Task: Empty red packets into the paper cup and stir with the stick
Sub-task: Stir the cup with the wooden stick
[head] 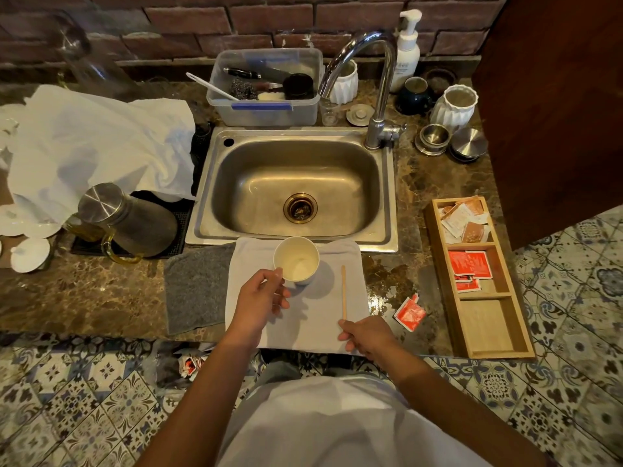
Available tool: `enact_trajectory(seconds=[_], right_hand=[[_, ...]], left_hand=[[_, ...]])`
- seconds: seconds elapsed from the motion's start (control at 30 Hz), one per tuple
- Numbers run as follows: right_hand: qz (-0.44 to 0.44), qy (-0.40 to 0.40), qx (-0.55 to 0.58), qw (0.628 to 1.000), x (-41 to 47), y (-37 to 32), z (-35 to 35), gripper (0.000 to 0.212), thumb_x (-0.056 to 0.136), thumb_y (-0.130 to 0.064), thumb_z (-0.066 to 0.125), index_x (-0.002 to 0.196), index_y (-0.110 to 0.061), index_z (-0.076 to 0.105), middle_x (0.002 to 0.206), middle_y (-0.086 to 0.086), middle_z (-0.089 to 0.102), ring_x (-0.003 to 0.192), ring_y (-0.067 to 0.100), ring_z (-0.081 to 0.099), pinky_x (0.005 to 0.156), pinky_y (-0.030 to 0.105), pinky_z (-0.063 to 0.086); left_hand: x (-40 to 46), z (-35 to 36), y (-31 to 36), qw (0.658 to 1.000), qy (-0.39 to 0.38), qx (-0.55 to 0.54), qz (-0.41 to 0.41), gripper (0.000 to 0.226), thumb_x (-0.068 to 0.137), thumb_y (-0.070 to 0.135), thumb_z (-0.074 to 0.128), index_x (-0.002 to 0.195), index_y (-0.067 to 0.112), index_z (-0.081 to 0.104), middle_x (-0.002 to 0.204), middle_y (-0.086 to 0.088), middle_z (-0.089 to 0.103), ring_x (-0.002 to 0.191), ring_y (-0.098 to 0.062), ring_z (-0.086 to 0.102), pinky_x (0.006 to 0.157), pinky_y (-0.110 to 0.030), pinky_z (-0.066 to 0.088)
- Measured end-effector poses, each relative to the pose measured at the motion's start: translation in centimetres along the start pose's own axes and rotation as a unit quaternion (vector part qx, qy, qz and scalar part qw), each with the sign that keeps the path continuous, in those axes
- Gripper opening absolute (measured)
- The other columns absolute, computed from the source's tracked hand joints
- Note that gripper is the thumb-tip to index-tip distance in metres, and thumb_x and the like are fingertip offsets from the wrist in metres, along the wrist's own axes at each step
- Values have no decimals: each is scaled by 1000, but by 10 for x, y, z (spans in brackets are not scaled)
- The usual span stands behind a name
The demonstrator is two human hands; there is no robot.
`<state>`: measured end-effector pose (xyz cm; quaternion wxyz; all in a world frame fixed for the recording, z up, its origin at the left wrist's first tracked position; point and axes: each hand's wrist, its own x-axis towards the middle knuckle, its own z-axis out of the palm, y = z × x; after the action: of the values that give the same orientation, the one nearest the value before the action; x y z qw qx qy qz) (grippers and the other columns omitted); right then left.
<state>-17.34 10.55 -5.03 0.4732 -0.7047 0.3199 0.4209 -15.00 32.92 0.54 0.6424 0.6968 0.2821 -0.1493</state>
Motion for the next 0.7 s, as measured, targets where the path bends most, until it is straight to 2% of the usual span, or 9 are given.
enact_trajectory(seconds=[0.17,0.3,0.43,0.57,0.7], right_hand=[[-25,8,-28,999,-5,-1,-9,38,95,-36,67,76,-5,79,48,0,66,32,4,51,43,18,38],[-99,14,-20,995,-9,7,-28,34,96,-29,64,75,-8,80,50,2,68,45,8,59,58,23,46],[-181,65,-95,977,-11,19,-50,31,98,-29,62,72,-19,75,57,0,72,63,16,70,68,27,50],[-179,102,-114,972,-11,31,-67,25,99,-33,60,81,-25,74,62,-3,75,66,12,71,77,31,54],[-175,129,-124,968,-8,45,-79,20,98,-33,62,80,-32,71,62,-6,74,66,10,71,74,34,58]], left_hand=[[-5,6,0,998,15,-40,-41,36,101,44,53,94,10,62,73,-7,70,61,-21,60,59,-34,45],[-13,17,2,998,-7,-51,-45,46,105,45,42,96,5,64,75,-14,69,60,-23,60,58,-35,45],[-17,31,2,998,-43,-20,-49,52,105,47,40,92,6,68,75,-16,70,58,-24,61,54,-33,46],[-16,44,0,996,-39,-18,-74,56,105,48,38,91,4,68,72,-17,69,54,-24,61,53,-33,46],[-20,60,-2,994,-76,16,-83,53,105,45,41,92,2,69,74,-20,69,56,-26,61,56,-35,47]])
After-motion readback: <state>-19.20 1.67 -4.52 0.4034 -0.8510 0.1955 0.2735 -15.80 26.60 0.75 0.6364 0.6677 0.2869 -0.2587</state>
